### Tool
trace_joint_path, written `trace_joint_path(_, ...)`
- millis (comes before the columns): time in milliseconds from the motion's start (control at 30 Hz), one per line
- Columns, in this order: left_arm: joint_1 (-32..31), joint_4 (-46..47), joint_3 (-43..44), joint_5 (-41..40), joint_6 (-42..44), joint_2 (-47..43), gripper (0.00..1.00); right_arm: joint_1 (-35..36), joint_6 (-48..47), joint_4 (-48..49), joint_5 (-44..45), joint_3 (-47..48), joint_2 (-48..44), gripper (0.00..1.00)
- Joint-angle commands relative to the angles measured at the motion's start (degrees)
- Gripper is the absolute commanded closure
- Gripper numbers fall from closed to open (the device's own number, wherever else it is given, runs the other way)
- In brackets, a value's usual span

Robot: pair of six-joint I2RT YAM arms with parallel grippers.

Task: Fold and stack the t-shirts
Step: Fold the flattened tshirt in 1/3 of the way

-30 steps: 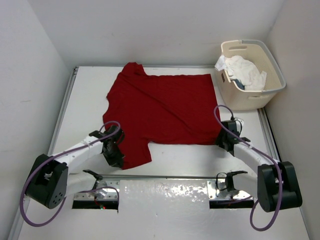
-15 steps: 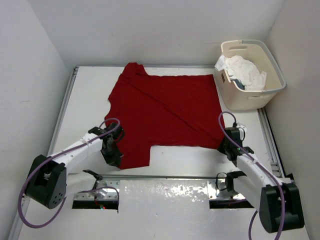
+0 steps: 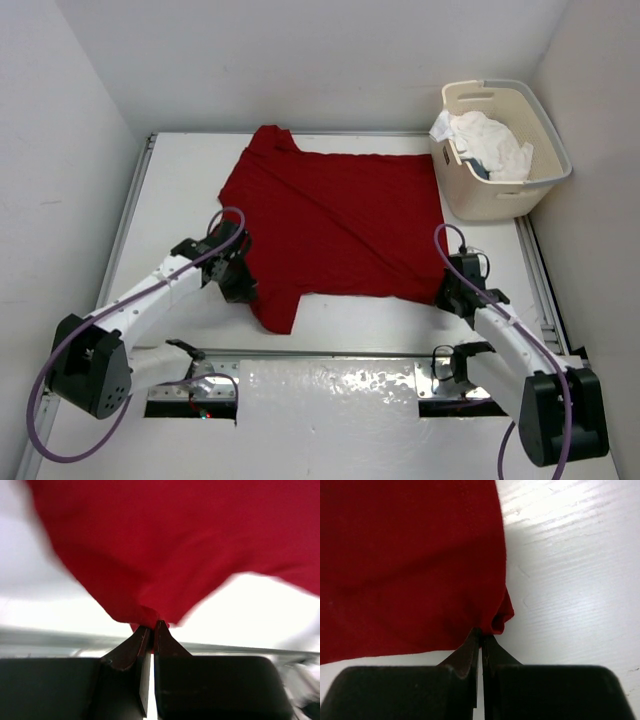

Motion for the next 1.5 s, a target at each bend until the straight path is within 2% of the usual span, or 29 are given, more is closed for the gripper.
trace_joint_path(0, -0.4, 8.8, 7.0, 1.3, 3.7, 1.3, 1.00, -0.1, -1.9, 1.3, -0.7, 4.3, 1.8, 1.00)
trace_joint_path(100, -0.3, 13.9, 10.1, 2.2, 4.9, 3.0, 1.00, -0.1, -2.8, 2.0, -0.2, 7.8, 4.9, 1.00)
trace_joint_path(267, 0.5, 15.0, 18.6, -0.2, 7.8, 8.6, 1.00, -0.1, -3.6, 4.1, 0.8, 13.7, 10.0, 1.00)
trace_joint_path(400, 5.6, 15.6, 20.9, 0.6, 9.1, 10.2, 1.00, -0.1, -4.2, 5.3, 1.3, 17.7, 13.6, 1.00)
trace_joint_path(567, 12.2, 22.2, 21.1, 4.7, 9.7, 11.8, 1.00, 0.0, -4.9, 6.4, 2.7, 21.9, 17.9, 1.00)
trace_joint_path(700, 12.5, 25.1, 25.3, 2.8, 11.1, 13.8, 1.00, -0.1, -6.2, 6.5, 4.1, 26.0, 21.4, 1.00)
trace_joint_path(1033, 14.9, 24.8, 35.4, -5.2, 13.9, 21.3, 1.00, -0.2, -7.6, 6.8, 8.8, 33.8, 29.2, 1.00)
trace_joint_path(1300, 15.7, 29.3, 37.6, -8.1, 15.1, 24.2, 1.00, -0.2, -8.5, 9.3, 11.4, 36.7, 32.9, 1.00)
trace_joint_path(1467, 15.9, 30.9, 40.1, -8.6, 16.8, 30.0, 1.00, -0.2, -9.4, 10.1, 11.8, 40.8, 38.2, 1.00)
